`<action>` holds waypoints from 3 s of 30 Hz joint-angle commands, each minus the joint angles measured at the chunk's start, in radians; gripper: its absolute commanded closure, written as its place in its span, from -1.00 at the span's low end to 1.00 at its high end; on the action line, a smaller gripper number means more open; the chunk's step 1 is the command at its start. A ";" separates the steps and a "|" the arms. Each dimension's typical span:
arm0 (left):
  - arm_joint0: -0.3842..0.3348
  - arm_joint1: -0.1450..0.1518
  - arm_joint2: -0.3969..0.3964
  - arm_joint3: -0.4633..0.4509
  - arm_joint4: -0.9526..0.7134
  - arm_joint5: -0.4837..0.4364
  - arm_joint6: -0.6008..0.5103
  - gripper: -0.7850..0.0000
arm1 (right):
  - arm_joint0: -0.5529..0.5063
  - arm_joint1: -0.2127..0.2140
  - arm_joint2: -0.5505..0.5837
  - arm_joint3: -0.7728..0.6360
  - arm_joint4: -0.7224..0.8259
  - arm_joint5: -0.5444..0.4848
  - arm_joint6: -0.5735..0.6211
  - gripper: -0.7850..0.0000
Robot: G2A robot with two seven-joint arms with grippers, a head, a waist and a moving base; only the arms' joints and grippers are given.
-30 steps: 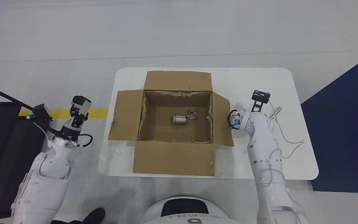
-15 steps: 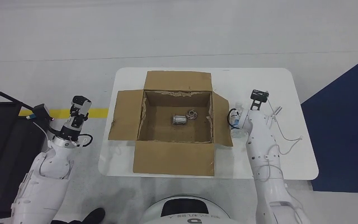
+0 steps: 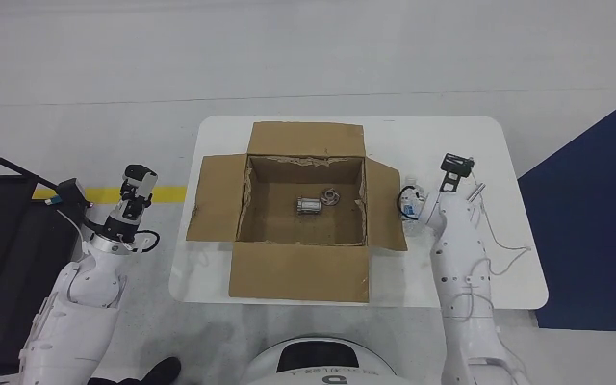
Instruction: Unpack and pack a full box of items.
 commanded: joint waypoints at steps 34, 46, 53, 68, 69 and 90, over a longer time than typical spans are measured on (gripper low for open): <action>0.000 0.000 0.000 0.000 0.000 0.000 0.000 -1.00 | 0.533 -0.024 0.047 0.700 0.295 0.259 -0.471 -0.56; 0.000 0.000 0.000 0.000 0.000 0.000 0.000 -1.00 | 0.741 0.040 0.133 1.105 0.274 0.219 -0.494 -0.64; 0.000 0.000 0.000 0.000 0.000 0.000 0.000 -1.00 | 0.788 0.081 0.172 1.216 0.313 0.147 -0.499 -0.22; 0.000 0.000 0.000 0.000 0.000 0.000 0.000 -1.00 | 0.816 0.088 0.152 1.297 0.347 0.121 -0.512 0.47; 0.000 0.000 0.000 0.000 0.000 0.000 0.000 -1.00 | 0.816 0.088 0.150 1.298 0.348 0.121 -0.511 0.65; 0.000 0.000 0.000 0.000 0.000 0.000 0.000 -1.00 | 0.674 0.139 0.273 1.023 0.664 -0.252 -0.596 1.00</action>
